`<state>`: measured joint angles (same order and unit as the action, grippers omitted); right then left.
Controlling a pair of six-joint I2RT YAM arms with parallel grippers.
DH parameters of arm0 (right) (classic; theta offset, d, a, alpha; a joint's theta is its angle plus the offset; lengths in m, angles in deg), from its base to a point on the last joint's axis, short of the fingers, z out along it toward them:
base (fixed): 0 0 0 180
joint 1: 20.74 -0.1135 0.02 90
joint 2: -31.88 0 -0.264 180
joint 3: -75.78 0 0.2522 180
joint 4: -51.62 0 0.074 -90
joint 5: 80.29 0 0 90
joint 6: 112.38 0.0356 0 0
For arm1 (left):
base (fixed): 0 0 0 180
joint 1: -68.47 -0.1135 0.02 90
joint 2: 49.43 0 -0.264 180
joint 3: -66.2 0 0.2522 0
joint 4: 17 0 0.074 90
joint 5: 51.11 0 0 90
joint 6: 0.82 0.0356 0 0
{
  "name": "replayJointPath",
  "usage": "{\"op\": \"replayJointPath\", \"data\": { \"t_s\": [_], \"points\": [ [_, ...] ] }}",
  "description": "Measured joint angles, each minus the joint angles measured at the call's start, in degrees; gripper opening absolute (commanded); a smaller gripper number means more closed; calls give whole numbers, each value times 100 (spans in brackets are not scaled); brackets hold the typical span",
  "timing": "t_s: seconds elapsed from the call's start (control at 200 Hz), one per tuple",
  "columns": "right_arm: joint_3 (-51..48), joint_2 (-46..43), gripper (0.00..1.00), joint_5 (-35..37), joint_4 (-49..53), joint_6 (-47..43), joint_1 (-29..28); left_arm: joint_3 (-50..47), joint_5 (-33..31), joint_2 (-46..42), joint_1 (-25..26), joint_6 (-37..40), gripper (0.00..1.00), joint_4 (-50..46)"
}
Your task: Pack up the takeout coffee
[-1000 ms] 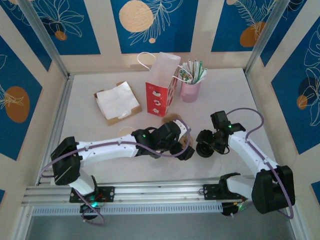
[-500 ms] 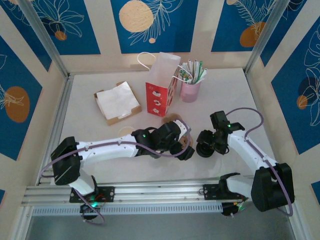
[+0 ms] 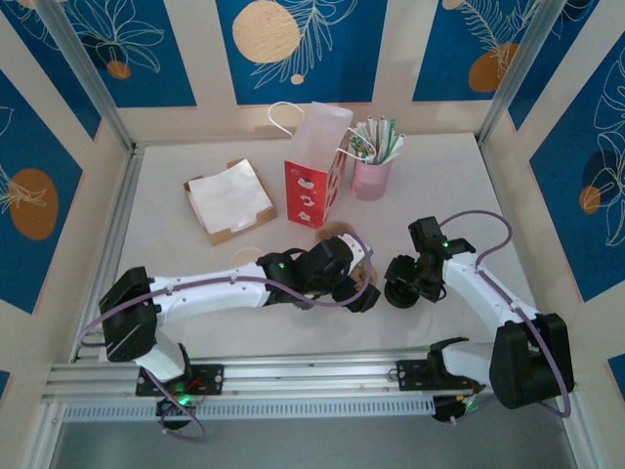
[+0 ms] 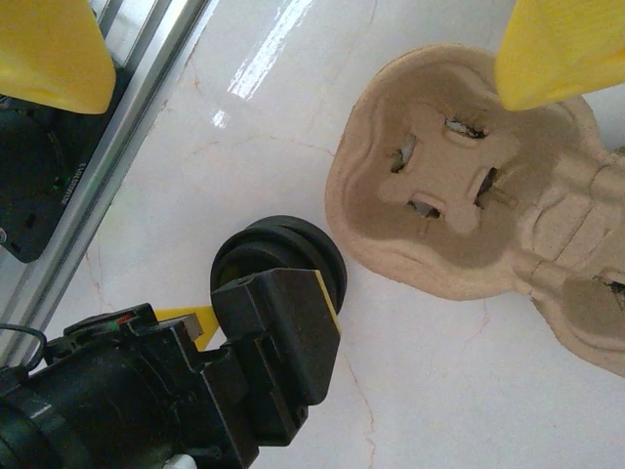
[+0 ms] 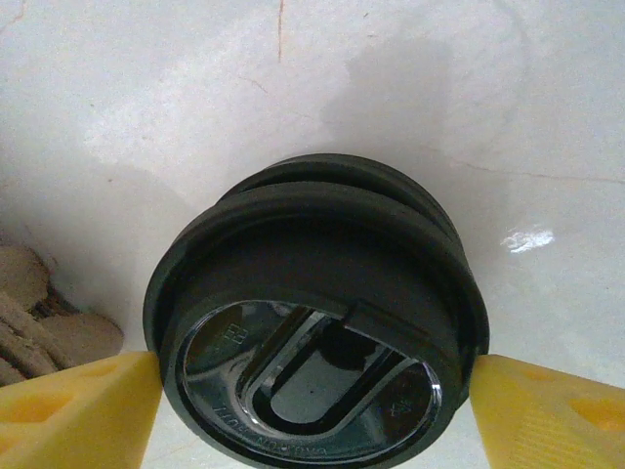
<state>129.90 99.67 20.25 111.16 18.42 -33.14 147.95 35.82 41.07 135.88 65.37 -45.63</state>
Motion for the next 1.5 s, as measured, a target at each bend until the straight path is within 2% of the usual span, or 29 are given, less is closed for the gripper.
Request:
{"op": "replayJointPath", "data": {
  "t_s": [0.245,0.54,0.89,1.246,1.501],
  "points": [
    [0,68,84,0,-13,2,0,0,0,0,0,0,100,74],
    [0,59,75,4,-15,22,0,0,0,0,0,0,100,79],
    [17,-142,73,15,96,22,0,-129,-4,-9,0,-2,100,160],
    [444,-590,73,7,535,22,0,-306,-160,-236,0,-4,100,247],
    [1180,-892,71,-251,898,-57,-282,-649,-581,-925,-2,-31,100,243]
  ]
}}
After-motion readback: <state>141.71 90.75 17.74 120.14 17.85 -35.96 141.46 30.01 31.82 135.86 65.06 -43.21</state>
